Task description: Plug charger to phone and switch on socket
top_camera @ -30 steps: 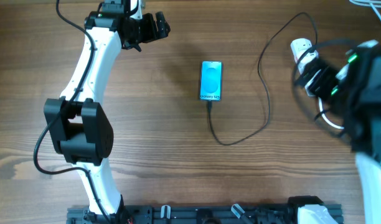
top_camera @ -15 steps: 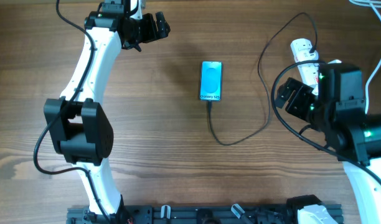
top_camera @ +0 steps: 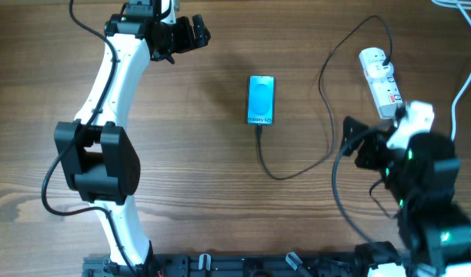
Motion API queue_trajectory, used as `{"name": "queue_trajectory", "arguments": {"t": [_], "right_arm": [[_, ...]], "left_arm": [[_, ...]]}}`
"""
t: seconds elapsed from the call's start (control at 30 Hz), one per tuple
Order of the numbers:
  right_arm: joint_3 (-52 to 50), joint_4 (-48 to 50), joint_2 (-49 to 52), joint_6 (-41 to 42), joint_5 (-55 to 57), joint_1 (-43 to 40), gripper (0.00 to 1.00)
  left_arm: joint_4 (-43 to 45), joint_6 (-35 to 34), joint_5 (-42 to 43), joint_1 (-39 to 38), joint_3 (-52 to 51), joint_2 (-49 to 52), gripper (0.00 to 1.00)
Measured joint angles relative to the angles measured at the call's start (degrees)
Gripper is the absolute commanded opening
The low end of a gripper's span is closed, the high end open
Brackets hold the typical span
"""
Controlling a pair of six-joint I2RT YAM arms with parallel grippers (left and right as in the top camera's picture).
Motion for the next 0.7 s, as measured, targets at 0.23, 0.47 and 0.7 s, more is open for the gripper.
{"name": "queue_trajectory", "arguments": {"t": [0.23, 0.47, 0.7], "right_arm": [[-25.38, 20.92, -21.9, -2.1, -1.73, -1.97, 1.0], [-37.59, 33.44, -32.68, -3.23, -1.81, -1.95, 1.0], [-42.69, 44.57, -34.05, -7.34, -1.86, -1.95, 1.0]], "left_arm": [[-0.04, 0.0, 0.07, 0.0, 0.0, 0.0, 1.0], [0.0, 0.0, 0.04, 0.0, -0.02, 0.0, 1.0], [-0.02, 0.0, 0.04, 0.0, -0.02, 0.0, 1.0]]}}
